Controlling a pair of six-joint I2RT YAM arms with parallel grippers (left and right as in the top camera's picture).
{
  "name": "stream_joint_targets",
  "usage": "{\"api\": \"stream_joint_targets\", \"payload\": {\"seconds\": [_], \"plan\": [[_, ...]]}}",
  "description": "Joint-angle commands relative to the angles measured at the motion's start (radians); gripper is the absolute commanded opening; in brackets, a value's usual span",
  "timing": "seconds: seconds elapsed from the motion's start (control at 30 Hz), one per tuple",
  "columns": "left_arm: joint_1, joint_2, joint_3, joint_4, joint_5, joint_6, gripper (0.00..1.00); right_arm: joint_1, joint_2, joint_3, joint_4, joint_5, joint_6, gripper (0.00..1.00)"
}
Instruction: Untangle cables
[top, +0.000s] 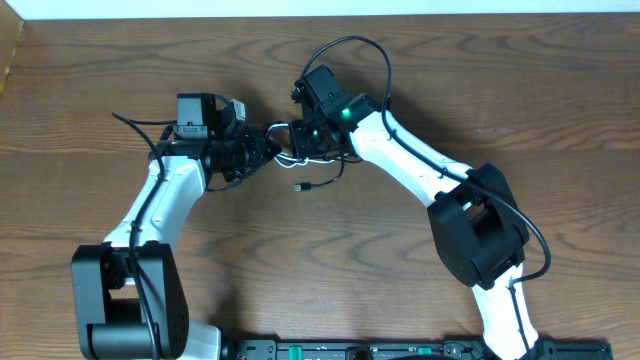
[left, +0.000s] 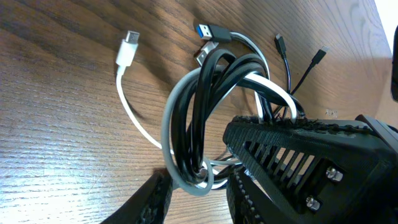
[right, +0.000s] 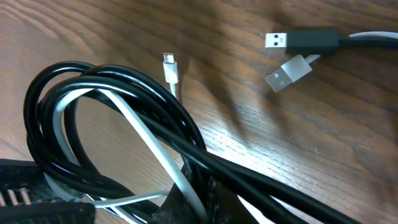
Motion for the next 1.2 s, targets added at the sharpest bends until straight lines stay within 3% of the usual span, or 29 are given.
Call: {"api": "stream_joint_targets", "payload": {"seconds": [0.0, 0.07, 0.17, 0.4, 0.5, 0.97, 1.07, 1.17], "plan": [[-0.003, -0.001, 0.010, -0.003, -0.010, 0.002, 0.33, -0.002, 0.008, -0.002, 0.010, -0.037, 0.011, 0.01], [-0.010, -0.001, 0.010, -0.003, -0.010, 0.002, 0.33, -0.001, 0.008, -0.002, 0.017, -0.066, 0.011, 0.01], [-0.021, -0.001, 0.010, -0.003, -0.037, 0.002, 0.23, -0.001, 0.008, -0.002, 0.024, -0.082, 0.011, 0.01], [-0.039, -0.001, 0.010, -0.003, -0.063, 0.002, 0.13, -0.001, 0.008, -0.002, 0.026, -0.094, 0.011, 0.01], [-0.039, -0.001, 0.010, -0.003, -0.105, 0.002, 0.17, -0.001, 0.008, -0.002, 0.027, -0.101, 0.011, 0.01], [-0.039, -0.001, 0.009, -0.003, -0.104, 0.002, 0.17, -0.002, 0.008, -0.002, 0.060, -0.229, 0.034, 0.01], [-0.039, -0.001, 0.009, -0.003, -0.104, 0.002, 0.31, -0.002, 0.008, -0.002, 0.061, -0.253, 0.034, 0.01], [-0.039, -0.001, 0.009, -0.003, -0.105, 0.002, 0.36, -0.002, 0.008, -0.002, 0.069, -0.266, 0.042, 0.01]]}}
